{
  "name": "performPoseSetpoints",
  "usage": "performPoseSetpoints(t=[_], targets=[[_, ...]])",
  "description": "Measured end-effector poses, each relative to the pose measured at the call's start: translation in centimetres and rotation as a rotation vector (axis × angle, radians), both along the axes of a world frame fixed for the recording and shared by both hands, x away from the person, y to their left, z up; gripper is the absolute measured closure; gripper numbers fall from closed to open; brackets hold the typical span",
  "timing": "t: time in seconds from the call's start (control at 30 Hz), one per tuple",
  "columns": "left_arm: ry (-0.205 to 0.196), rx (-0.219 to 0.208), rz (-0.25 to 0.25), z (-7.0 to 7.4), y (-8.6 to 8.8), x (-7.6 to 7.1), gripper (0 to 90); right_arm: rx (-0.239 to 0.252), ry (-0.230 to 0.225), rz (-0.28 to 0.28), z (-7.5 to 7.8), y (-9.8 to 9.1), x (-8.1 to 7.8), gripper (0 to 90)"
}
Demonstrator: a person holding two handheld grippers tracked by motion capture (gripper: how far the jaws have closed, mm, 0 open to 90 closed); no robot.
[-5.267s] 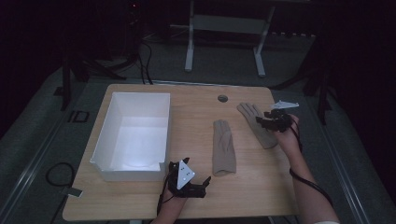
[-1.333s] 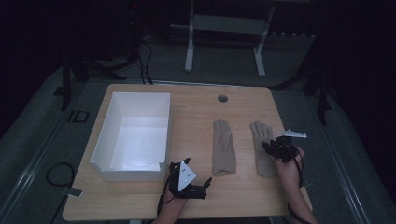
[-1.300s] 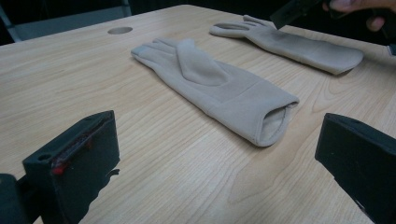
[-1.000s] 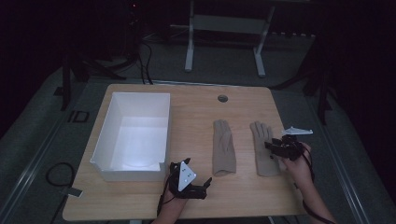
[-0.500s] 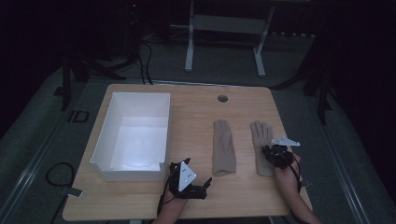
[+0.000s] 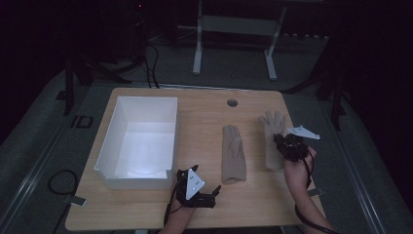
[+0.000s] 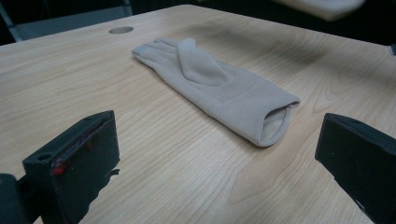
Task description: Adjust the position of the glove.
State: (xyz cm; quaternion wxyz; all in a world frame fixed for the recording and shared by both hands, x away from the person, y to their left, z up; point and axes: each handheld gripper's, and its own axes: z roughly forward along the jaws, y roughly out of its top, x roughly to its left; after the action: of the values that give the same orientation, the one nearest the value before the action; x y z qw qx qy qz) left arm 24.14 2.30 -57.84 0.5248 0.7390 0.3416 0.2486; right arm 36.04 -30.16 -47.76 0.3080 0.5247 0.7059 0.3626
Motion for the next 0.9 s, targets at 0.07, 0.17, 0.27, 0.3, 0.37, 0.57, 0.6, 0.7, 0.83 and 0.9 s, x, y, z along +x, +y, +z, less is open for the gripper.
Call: performPoseSetpoints(t=[0.07, 0.17, 0.27, 0.3, 0.37, 0.57, 0.6, 0.7, 0.83, 0.9], targets=[[-0.001, -0.001, 0.000, 0.0, 0.0, 0.0, 0.1, 0.019, -0.018, 0.002, 1.3, 1.1, 0.2, 83.7], [-0.002, -0.003, 0.001, 0.0, 0.0, 0.0, 0.1, 0.054, -0.030, 0.022, 3.2, 3.5, 0.5, 83.7], [-0.003, -0.004, 0.002, 0.0, 0.0, 0.0, 0.1, 0.078, -0.038, 0.039, 3.8, 5.3, 0.4, 83.7], [-0.002, -0.005, 0.001, 0.0, 0.0, 0.0, 0.1, 0.078, -0.038, 0.039, 3.8, 5.3, 0.4, 83.7], [-0.003, -0.005, 0.000, 0.0, 0.1, 0.0, 0.1, 0.111, -0.055, 0.044, 4.0, 6.4, 0.2, 83.7], [-0.007, -0.003, -0.002, 0.0, 0.0, -0.1, 0.1, 0.119, -0.027, 0.054, 2.7, 9.4, 0.2, 83.7], [-0.006, -0.005, -0.001, 0.0, 0.0, -0.1, 0.1, 0.118, -0.020, 0.047, 2.3, 9.6, 0.2, 83.7], [-0.006, -0.001, -0.001, 0.0, 0.0, -0.1, 0.1, 0.120, 0.012, 0.033, 1.1, 10.1, 0.4, 83.7], [-0.007, 0.000, -0.003, 0.0, 0.0, -0.1, 0.1, 0.122, 0.054, 0.031, -0.6, 10.7, 0.5, 83.7], [-0.007, -0.001, -0.004, 0.0, 0.0, -0.1, 0.1, 0.120, 0.080, 0.039, -1.5, 11.2, 0.5, 83.6]])
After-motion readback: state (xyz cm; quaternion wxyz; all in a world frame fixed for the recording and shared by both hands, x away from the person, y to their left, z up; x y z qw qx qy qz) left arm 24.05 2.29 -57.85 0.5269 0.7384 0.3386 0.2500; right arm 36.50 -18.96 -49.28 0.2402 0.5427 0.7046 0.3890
